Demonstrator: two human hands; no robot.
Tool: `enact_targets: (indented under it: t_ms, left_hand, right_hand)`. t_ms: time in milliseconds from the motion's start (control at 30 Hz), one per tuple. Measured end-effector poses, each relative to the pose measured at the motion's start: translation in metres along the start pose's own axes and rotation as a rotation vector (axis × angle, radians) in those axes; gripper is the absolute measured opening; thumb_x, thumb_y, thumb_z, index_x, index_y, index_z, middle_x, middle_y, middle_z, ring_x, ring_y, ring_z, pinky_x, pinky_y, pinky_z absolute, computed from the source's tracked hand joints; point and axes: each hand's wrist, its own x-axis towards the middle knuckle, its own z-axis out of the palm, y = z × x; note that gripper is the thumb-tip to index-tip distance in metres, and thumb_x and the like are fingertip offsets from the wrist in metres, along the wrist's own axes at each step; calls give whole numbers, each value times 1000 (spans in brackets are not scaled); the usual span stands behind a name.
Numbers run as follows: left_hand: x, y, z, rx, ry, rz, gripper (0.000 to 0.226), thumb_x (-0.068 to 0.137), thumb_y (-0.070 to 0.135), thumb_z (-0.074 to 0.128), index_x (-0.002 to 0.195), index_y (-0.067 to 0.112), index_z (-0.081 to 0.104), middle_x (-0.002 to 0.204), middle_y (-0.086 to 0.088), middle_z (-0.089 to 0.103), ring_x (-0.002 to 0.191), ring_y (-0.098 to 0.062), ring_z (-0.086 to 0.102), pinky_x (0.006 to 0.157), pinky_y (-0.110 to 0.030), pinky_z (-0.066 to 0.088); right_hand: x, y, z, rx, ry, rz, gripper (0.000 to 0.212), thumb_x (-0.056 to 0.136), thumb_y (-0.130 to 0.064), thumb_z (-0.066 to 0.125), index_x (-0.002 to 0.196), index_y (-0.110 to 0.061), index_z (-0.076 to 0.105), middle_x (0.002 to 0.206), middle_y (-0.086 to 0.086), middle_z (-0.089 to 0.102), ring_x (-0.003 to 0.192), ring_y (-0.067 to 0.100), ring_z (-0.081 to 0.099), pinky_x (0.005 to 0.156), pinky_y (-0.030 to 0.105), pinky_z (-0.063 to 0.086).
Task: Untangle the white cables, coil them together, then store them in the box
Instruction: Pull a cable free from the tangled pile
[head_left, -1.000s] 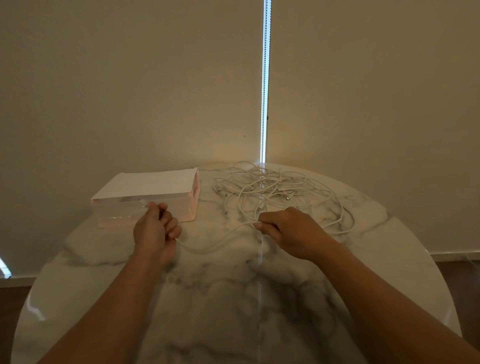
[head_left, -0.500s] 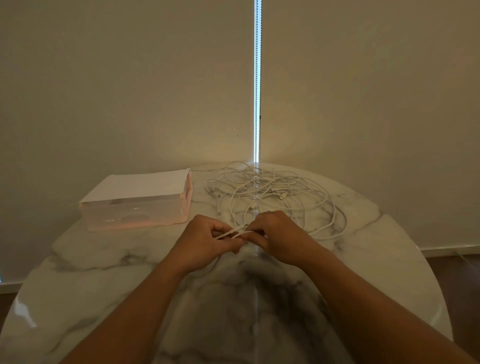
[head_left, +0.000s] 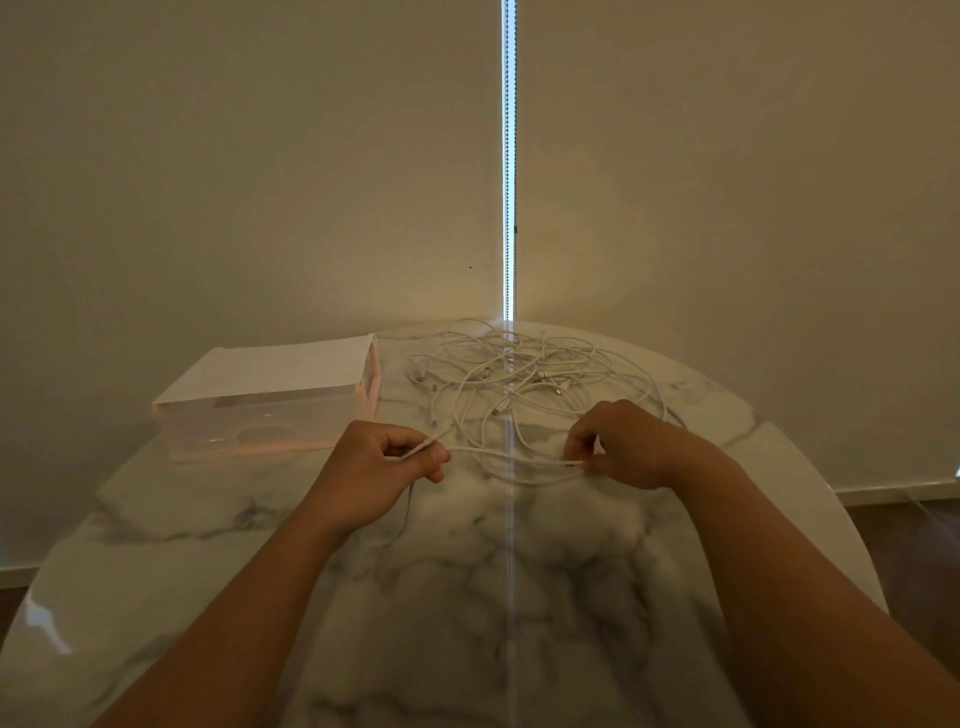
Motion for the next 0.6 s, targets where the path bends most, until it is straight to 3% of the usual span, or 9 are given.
enact_targets:
  t_ms: [67, 133, 267, 367, 467, 600]
  left_hand:
    - [0, 1, -5, -25, 33, -10, 18, 85, 19, 73, 69, 13, 78, 80, 4, 76, 78, -1, 69, 72, -13, 48]
    - [0, 4, -8, -73, 69, -9, 19, 87, 14, 70, 71, 7, 77, 83, 2, 76, 62, 4, 64, 59, -9, 43]
    - [-1, 3, -14, -207, 61, 2, 23, 89, 10, 67, 68, 5, 75, 85, -2, 76, 40, 2, 43, 46, -10, 33]
    - [-1, -1, -17, -363, 4, 19, 26, 77, 32, 78, 64, 11, 74, 83, -4, 74, 42, -7, 28, 46, -20, 22]
    - [1, -3, -23, -564, 3, 47, 52, 51, 55, 87, 68, 8, 74, 67, -6, 68, 43, -8, 26, 47, -24, 15]
    - [4, -7, -33, -899, -57, 88, 45, 48, 42, 93, 69, 7, 72, 53, -4, 58, 33, -2, 24, 41, -20, 12]
  right_hand:
    - [-1, 6, -2, 11, 68, 26, 15, 86, -4, 68, 93, -14, 76, 88, -5, 64, 71, 0, 52, 62, 8, 37]
    - [0, 11, -3, 50, 185, 65, 12, 85, -3, 71, 91, -11, 77, 83, -5, 62, 67, -4, 50, 61, 5, 37]
    - [8, 16, 2, 28, 359, 155, 18, 86, -1, 66, 95, -11, 77, 88, 3, 64, 80, 15, 56, 68, 18, 35]
    - [13, 12, 6, -30, 361, 213, 23, 89, -1, 60, 101, -13, 76, 100, 5, 65, 94, 20, 60, 73, 21, 36]
    - [15, 14, 13, -52, 303, 296, 33, 86, 5, 57, 102, -16, 76, 107, 4, 67, 97, 21, 63, 73, 26, 46]
    - [17, 14, 15, -46, 284, 377, 32, 82, 5, 57, 96, -15, 76, 106, 7, 69, 94, 25, 66, 77, 32, 55]
